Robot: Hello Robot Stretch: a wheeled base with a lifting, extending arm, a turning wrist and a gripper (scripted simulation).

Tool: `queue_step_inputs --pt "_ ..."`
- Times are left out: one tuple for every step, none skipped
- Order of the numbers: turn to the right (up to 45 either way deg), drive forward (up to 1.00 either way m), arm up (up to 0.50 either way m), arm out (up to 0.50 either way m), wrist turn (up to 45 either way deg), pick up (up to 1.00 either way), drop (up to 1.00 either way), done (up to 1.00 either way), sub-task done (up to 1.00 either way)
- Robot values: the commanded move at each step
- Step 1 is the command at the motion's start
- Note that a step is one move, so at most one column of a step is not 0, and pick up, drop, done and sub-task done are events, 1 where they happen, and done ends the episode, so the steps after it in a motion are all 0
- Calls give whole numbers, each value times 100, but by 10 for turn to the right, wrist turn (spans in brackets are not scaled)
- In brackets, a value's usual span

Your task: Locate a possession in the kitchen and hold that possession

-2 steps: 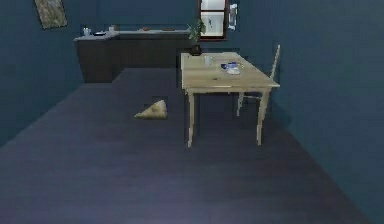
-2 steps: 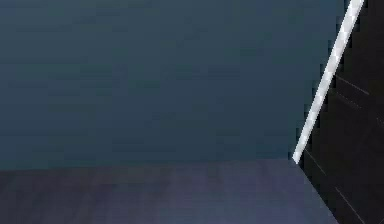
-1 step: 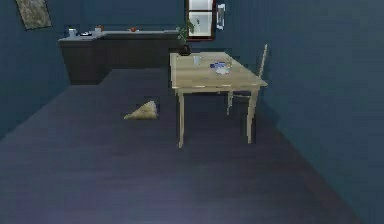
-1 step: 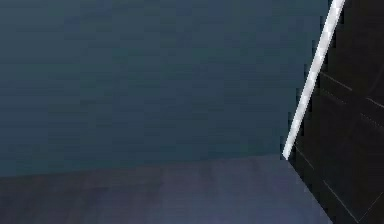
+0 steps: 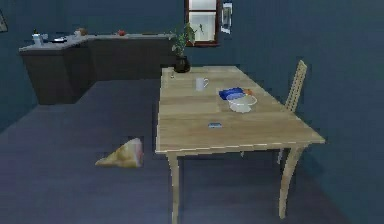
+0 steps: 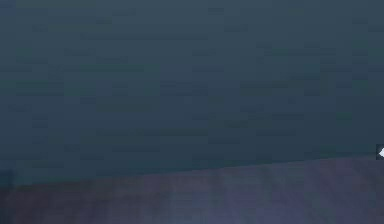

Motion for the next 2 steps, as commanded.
queue_step_inputs --pt "60 0 0 0 0 0 0 0 0" --pt "0 35 0 0 0 0 0 0 0"
